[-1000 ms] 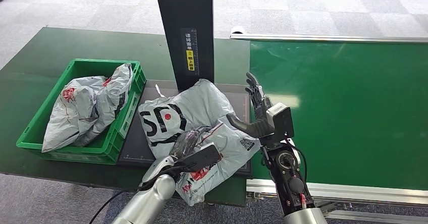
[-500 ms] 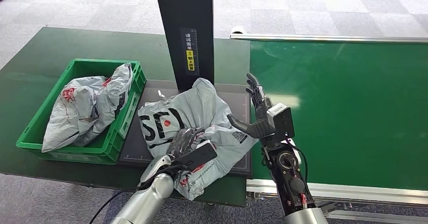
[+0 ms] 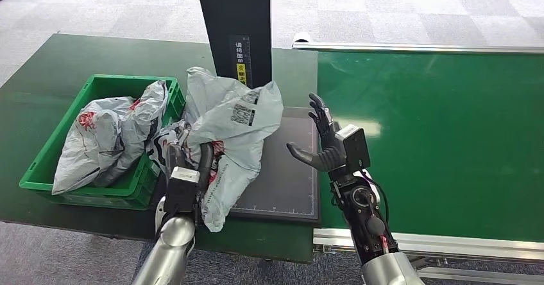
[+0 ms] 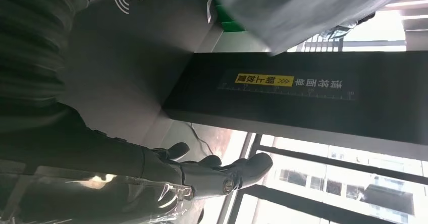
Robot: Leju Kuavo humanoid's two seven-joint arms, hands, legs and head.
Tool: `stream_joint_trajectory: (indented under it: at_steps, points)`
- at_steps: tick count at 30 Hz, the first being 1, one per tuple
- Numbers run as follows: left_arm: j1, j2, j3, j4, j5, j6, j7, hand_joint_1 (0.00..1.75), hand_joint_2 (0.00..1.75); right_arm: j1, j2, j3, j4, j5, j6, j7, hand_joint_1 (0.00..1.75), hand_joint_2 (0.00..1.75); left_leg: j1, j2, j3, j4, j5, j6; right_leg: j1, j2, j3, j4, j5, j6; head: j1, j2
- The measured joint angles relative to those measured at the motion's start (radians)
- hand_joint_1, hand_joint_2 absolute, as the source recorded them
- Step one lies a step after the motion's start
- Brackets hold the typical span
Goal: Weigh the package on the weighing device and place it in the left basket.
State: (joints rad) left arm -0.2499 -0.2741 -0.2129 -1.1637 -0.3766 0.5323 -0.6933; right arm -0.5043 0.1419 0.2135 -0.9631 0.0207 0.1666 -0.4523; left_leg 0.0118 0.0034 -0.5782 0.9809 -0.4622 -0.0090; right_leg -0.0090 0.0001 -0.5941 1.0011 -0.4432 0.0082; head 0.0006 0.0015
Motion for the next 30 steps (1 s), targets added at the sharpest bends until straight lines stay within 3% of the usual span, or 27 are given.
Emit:
stream_joint_trajectory:
  at_steps: [5,10,14,18,23,30]
  points:
    - [0.068,0.017,-0.001,-0.258,-0.153,0.152,-0.008,1.75,1.75,0.002,-0.013,0.000,0.010,-0.018,-0.004,-0.008,0.00,1.75,0.000,0.000,-0.001,0.000,0.000,0.000,0.000,0.000,-0.001,0.000,0.000,0.000,0.000,0.000]
    - [0.088,0.012,0.054,-0.440,-0.372,0.160,-0.008,1.75,1.75,0.001,-0.019,0.005,0.020,-0.028,-0.001,-0.017,0.00,1.75,0.000,0.000,-0.001,0.000,0.000,0.000,0.000,0.000,-0.001,0.000,0.000,0.000,0.000,0.000]
    - [0.089,0.010,0.095,-0.549,-0.448,0.161,-0.008,1.75,1.75,-0.002,-0.023,0.009,0.023,-0.033,0.003,-0.016,0.00,1.75,0.000,0.000,-0.001,0.000,0.000,0.000,0.000,0.000,0.000,0.000,0.000,0.000,0.000,0.000]
    - [0.080,0.002,0.128,-0.637,-0.546,0.161,-0.008,1.75,1.75,-0.005,-0.026,0.014,0.029,-0.038,0.004,-0.017,0.00,1.75,0.000,0.000,-0.001,0.000,0.000,0.000,0.000,0.000,-0.001,0.000,0.000,0.000,0.000,0.000]
    - [0.015,-0.020,0.222,-0.690,-0.696,0.161,-0.008,1.75,1.75,-0.011,-0.027,0.020,0.045,-0.041,0.005,-0.022,0.00,1.75,0.000,0.000,0.000,0.000,0.000,0.000,0.000,0.000,0.000,0.000,0.000,0.000,0.000,0.000]
    - [-0.016,-0.031,0.286,-0.700,-0.715,0.161,-0.008,1.75,1.75,-0.014,-0.027,0.026,0.058,-0.041,0.005,-0.024,0.00,1.75,0.000,0.000,0.000,0.000,0.000,0.000,0.000,0.000,0.000,0.000,0.000,0.000,0.000,0.000]
